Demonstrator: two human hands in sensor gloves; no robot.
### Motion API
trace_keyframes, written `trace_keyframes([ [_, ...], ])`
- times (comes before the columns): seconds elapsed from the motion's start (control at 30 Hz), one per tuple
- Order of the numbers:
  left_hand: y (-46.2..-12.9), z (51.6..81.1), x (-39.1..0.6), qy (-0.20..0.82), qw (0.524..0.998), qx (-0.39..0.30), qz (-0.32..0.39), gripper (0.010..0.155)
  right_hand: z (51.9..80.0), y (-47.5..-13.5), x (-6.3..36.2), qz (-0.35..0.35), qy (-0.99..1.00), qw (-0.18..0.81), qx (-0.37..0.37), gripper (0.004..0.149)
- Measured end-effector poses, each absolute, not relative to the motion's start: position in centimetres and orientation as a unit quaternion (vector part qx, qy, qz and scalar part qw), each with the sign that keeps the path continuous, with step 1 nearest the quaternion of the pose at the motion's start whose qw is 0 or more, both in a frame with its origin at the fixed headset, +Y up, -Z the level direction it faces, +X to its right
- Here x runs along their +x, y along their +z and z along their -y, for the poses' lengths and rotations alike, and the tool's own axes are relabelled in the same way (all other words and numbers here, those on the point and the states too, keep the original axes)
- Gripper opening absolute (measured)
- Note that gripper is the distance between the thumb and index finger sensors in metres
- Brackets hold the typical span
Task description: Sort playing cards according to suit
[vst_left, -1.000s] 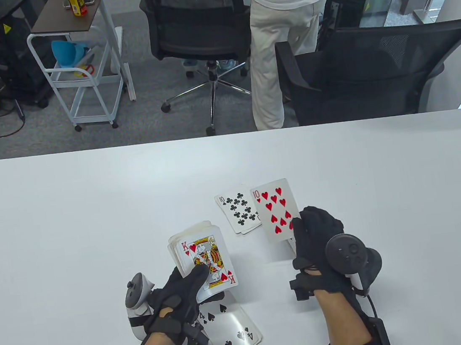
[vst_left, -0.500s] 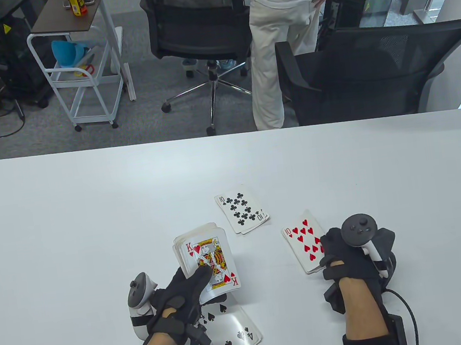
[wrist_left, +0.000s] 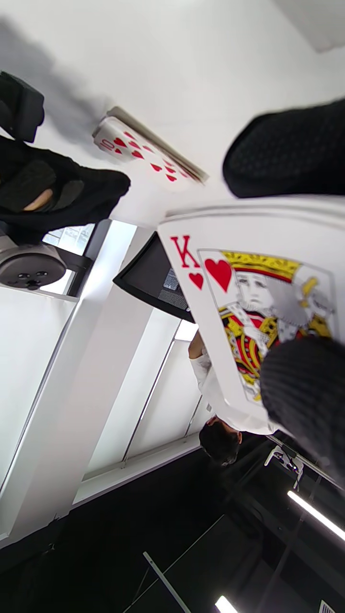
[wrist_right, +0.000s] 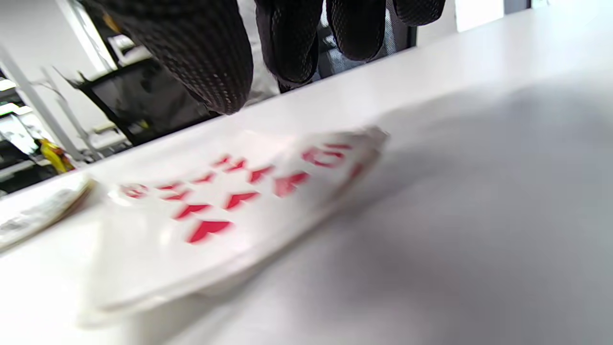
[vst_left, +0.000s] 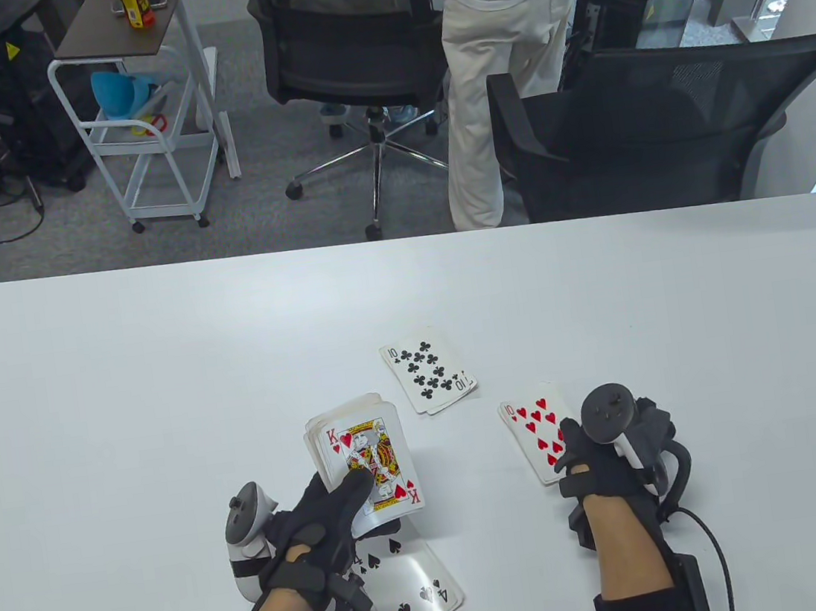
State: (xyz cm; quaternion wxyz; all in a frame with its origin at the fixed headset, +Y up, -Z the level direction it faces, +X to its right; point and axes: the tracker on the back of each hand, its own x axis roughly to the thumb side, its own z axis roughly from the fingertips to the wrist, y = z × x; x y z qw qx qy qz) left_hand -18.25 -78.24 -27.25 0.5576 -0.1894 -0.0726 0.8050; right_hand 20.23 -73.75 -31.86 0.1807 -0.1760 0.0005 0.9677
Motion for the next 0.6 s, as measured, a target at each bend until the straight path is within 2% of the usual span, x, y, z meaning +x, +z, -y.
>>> trace_keyframes([
  [0.33,-27.3,78.3,-18.5,0.803,0.561,-0.189,0.070,0.061,70.5,-30.1,15.3,0.108,0.956,0.271,-0.032,0.052],
  [0.6,-27.4,78.2,-18.3,0.795,0.572,-0.190,0.071,0.062,69.7,-28.4,10.3,0.128,0.923,0.349,0.100,0.052],
])
